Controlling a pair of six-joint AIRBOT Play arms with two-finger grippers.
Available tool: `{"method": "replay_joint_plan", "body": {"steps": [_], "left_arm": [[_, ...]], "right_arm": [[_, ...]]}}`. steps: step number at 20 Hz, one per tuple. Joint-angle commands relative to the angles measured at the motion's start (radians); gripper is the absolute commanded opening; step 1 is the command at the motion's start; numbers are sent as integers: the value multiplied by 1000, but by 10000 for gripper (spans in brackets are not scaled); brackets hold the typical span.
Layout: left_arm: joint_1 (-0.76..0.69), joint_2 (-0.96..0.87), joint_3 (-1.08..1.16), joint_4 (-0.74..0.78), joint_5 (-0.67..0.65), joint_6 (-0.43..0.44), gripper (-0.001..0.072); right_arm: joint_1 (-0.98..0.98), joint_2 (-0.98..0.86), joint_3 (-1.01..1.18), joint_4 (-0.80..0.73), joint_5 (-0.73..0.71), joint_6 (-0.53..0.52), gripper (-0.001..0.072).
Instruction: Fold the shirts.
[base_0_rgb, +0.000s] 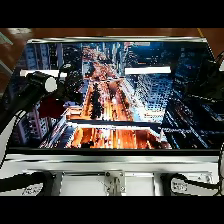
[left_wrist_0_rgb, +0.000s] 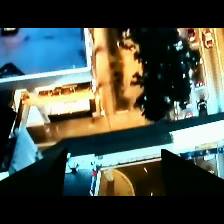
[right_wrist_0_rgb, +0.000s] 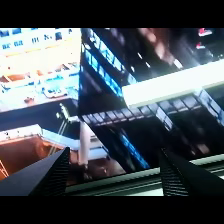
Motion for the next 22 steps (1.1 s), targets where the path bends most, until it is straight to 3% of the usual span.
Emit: {"method": "replay_joint_plan", "body": {"steps": [1, 18, 22], "left_arm": [[0, 1, 0, 0, 0, 0, 702], [0, 1, 0, -1, 0, 0, 701], [0, 1, 0, -1, -7, 0, 701]], "right_arm": [[0, 0, 1, 0, 0, 0, 676], [0, 0, 1, 1, 0, 1, 676], [0, 0, 1, 15, -64, 0, 676]]}}
